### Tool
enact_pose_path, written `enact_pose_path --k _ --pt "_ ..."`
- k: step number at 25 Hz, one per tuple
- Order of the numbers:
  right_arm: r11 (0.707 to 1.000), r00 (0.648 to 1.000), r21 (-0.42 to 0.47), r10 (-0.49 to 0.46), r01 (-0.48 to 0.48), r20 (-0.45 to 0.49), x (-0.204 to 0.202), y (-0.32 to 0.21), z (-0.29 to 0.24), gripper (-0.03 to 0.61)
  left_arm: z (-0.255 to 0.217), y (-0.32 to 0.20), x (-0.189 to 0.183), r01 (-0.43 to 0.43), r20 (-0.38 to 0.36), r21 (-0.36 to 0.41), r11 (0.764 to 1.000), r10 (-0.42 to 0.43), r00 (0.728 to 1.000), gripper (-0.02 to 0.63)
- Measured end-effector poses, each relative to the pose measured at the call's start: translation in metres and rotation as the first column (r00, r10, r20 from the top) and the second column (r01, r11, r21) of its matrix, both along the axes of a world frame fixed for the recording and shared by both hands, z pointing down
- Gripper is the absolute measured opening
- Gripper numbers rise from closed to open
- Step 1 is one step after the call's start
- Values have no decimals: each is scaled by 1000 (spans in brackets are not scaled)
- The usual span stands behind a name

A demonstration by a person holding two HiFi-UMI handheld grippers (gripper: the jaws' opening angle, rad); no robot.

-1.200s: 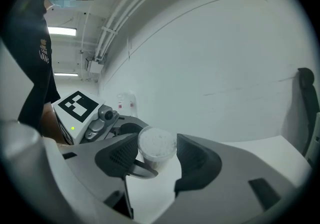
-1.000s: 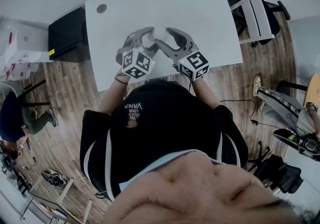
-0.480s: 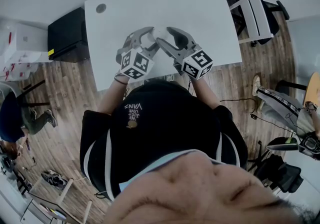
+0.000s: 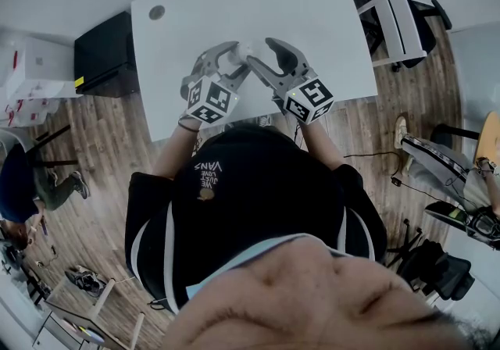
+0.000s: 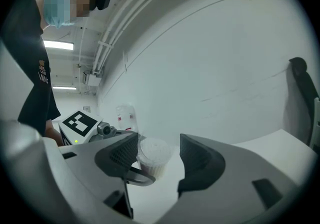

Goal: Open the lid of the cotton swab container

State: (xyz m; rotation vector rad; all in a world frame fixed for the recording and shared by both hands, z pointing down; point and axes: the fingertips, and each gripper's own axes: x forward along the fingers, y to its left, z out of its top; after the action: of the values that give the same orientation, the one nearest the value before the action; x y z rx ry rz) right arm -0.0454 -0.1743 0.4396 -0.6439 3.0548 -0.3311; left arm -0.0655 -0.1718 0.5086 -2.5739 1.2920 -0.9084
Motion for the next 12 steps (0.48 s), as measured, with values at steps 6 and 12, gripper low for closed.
enact_pose_path --k 6,12 --pt "1000 1000 6 20 -20 1 7 -4 -2 252 2 -2 -1 9 -1 -7 1000 -9 1000 256" --pt "999 999 11 53 -53 4 18 -11 -3 252 5 -4 -2 21 -1 -17 1000 -21 1000 256"
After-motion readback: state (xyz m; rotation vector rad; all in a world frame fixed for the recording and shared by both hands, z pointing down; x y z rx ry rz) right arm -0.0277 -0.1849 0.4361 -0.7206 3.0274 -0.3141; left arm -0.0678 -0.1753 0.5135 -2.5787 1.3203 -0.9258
